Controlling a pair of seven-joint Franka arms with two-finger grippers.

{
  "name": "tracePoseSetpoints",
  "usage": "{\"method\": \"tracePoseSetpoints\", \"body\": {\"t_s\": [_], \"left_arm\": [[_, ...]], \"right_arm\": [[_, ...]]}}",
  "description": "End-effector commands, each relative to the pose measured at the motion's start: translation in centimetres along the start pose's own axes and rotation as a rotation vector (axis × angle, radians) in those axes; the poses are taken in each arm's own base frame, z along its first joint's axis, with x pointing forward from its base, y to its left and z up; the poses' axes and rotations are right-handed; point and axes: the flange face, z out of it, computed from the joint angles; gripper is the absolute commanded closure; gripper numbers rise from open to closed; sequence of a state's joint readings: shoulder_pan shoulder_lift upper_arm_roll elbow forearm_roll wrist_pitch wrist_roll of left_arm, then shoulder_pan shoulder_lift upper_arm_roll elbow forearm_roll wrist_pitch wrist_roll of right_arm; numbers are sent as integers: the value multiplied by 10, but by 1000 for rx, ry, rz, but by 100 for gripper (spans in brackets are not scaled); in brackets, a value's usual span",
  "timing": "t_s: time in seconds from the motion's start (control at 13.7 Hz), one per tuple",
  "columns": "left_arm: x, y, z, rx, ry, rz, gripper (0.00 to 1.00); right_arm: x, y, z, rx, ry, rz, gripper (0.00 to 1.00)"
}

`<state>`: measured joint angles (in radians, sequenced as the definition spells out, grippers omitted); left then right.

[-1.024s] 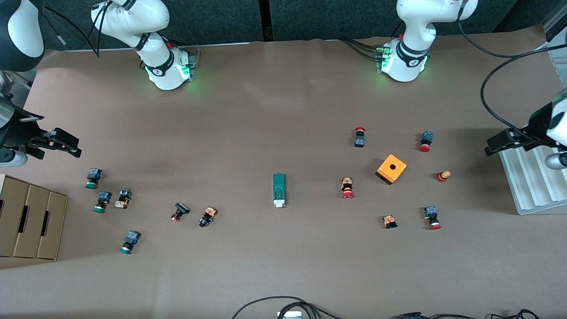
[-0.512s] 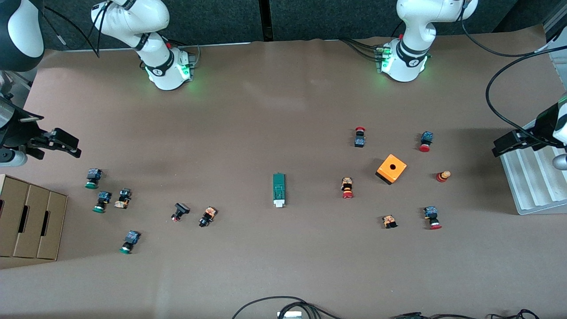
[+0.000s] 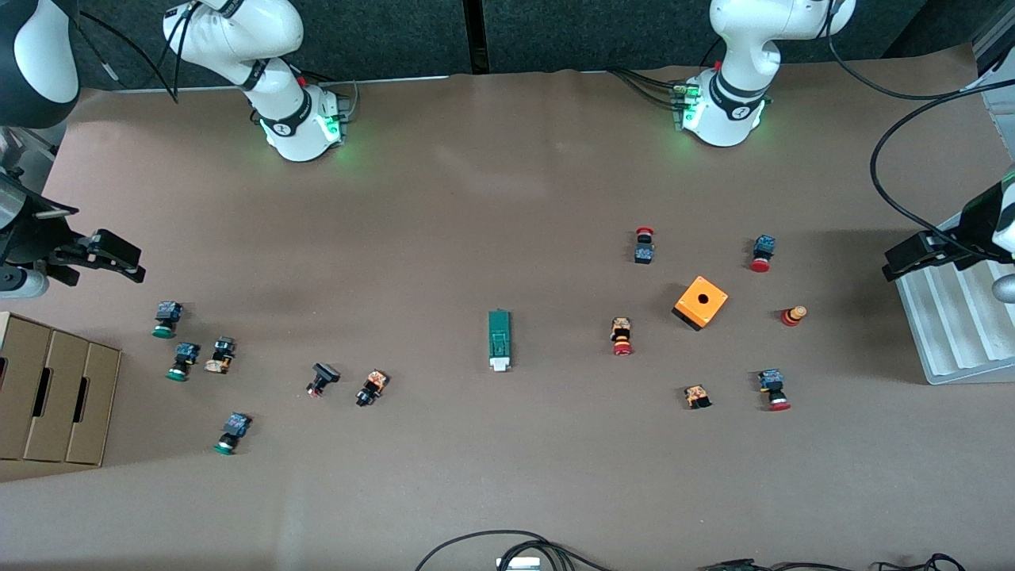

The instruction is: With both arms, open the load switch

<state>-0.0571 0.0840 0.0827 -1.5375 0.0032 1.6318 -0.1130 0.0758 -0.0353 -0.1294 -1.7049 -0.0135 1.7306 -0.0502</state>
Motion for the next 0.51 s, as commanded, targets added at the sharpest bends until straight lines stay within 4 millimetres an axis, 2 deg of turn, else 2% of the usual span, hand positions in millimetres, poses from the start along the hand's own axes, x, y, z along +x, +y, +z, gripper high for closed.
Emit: {"method": "tracePoseSetpoints", "body": {"t_s": [0.0,0.44], "left_arm": [[0,21,-4,20,11,37,0],[-2,33,-12,20,27,60,0]], "right_arm": [[4,0,-2,-14,9,-14,0],[4,0,-2,-14,7,-16,0]]}}
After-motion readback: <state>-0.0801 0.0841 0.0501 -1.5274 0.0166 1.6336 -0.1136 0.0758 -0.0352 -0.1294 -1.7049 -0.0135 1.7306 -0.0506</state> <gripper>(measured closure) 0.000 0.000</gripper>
